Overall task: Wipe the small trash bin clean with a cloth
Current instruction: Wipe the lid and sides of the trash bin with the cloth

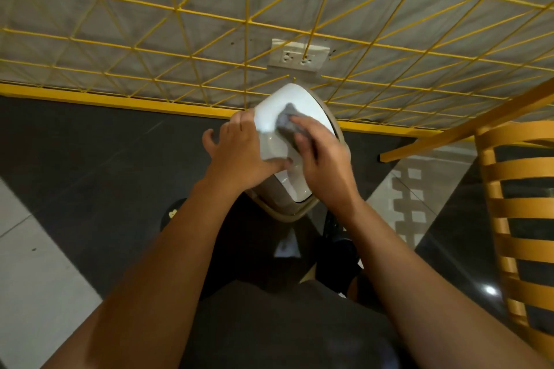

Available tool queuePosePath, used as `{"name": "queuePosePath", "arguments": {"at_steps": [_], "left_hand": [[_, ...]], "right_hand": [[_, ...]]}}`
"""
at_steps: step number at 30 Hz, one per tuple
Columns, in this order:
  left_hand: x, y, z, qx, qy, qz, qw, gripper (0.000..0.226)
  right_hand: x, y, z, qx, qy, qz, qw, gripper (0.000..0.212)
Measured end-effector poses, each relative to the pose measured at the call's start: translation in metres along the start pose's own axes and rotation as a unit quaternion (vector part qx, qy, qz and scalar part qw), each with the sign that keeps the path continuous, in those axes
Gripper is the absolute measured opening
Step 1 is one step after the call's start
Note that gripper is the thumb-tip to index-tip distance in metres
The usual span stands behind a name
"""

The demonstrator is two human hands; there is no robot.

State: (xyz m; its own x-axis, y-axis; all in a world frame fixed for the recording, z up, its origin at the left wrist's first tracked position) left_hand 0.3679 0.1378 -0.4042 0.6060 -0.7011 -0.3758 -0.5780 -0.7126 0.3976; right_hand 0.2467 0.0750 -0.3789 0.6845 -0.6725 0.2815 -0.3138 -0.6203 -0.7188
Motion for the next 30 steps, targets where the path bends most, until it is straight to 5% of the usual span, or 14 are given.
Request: {"name": "queuePosePath", "arguments": {"at_steps": [2,5,9,11,12,14,15,17,19,30], "left_hand": [[-0.002,0.005,-0.009,-0.050,-0.008,-0.002,0.999,0.119],[-0.014,0.027,-0.021,-0.117,0.007,0.073,0.990,0.119],[-0.023,0.041,-0.029,-0.234,-0.045,0.144,0.961,0.094],[-0.019,0.034,-0.037,-0.235,-0.005,0.144,0.961,0.081],[-0.016,0.030,-0.042,-0.237,0.023,0.137,0.962,0.076],[-0.011,0.019,-0.048,-0.245,0.076,0.110,0.960,0.067],[-0.009,0.014,-0.047,-0.238,0.092,0.088,0.963,0.065],[-0.005,0.006,-0.038,-0.193,0.081,0.043,0.977,0.064],[-0.005,0.005,-0.021,-0.131,0.027,0.023,0.991,0.068],[0.042,0.027,-0.009,-0.125,-0.024,0.054,0.990,0.044]], "right_hand": [[-0.012,0.011,-0.013,0.072,0.083,0.144,0.984,0.027],[-0.012,0.009,-0.014,0.289,0.157,0.257,0.909,0.021],[0.001,-0.013,0.003,0.574,0.073,0.283,0.765,0.059],[0.005,-0.012,0.001,0.542,0.050,0.285,0.789,0.062],[0.008,-0.009,-0.001,0.471,0.041,0.273,0.838,0.057],[0.016,-0.003,-0.011,0.195,0.005,0.201,0.960,0.037],[0.020,0.000,-0.012,0.041,-0.033,0.142,0.988,0.032],[0.022,0.010,0.001,-0.109,-0.138,0.085,0.981,0.048],[0.017,0.020,0.019,-0.134,-0.199,0.080,0.968,0.058],[0.008,0.020,0.029,-0.117,-0.145,0.041,0.982,0.056]]}}
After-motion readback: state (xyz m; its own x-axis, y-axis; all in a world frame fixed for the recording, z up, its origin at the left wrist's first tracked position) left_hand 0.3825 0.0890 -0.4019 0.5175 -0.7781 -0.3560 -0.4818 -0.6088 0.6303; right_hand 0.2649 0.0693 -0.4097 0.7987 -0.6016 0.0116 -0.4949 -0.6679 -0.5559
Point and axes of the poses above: each hand's wrist, its own x-axis towards the middle knuckle, its own z-axis out of the palm, y = z × x, the point moved 5 cm from there along x, towards the middle knuckle, and after that the axes turned 12 degrees about -z, right-handed, at the moved point
